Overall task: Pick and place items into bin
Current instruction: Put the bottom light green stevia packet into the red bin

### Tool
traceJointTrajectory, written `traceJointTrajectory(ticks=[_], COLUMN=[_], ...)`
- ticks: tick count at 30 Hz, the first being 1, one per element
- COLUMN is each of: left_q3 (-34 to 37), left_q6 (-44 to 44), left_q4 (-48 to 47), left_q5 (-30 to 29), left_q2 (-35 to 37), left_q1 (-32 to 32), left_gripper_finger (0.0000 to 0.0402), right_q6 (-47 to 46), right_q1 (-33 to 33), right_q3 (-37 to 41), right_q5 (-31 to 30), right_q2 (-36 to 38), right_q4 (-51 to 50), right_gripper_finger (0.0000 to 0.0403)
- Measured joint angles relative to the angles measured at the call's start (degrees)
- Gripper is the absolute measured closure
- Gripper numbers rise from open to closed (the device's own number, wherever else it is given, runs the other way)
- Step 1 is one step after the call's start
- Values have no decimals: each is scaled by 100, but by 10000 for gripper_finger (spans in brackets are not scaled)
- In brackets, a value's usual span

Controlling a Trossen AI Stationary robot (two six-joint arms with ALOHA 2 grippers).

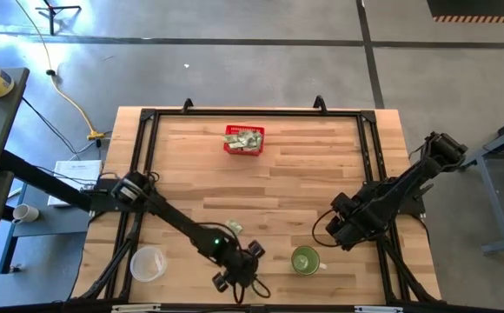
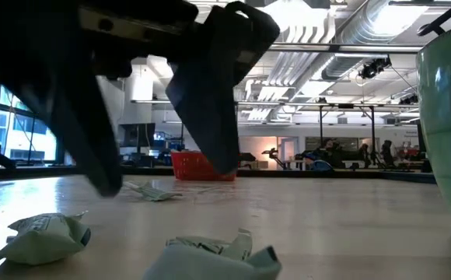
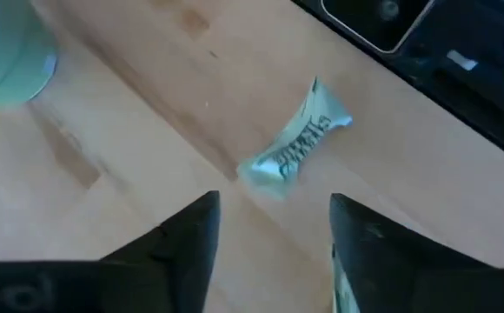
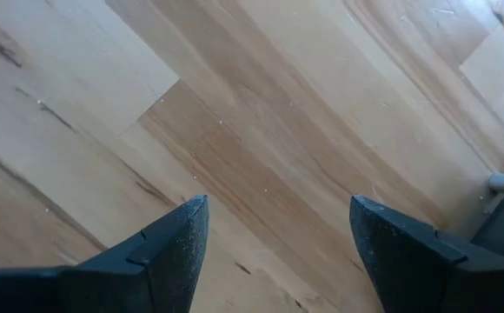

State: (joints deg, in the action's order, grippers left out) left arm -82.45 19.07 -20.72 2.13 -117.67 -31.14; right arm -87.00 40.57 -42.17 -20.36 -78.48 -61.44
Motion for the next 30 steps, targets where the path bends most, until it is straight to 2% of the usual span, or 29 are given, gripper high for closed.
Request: traceJointTrajectory(ticks=[4,7,13,16,20,24,27,30], left_q3=[2,0,0,0,-13,-22,-22,-4], left_q6=[15,26,325,435,491,507,508,293], left_q4=[437,649,1055,1243,1183,986,625,-3], left_q5=[-76,64,377,593,504,518,316,-68], left_q2=[-44,-48,-424,-601,-689,-685,-582,-352], left_q1=[-127,-122,-70,-36,57,219,390,579], left_gripper_finger=[118,107,131,159,215,297,367,378], right_q6=[0,0,1,0,2,0,2,0], right_q1=[75,86,84,84,86,84,84,84], right_q3=[0,0,0,0,0,0,0,0], right_q5=[59,77,87,141,190,189,186,171], right_q2=[0,0,0,0,0,0,0,0], right_q4=[14,12,13,3,3,-5,-24,-48], right_gripper_finger=[133,133,133,133,133,133,133,133])
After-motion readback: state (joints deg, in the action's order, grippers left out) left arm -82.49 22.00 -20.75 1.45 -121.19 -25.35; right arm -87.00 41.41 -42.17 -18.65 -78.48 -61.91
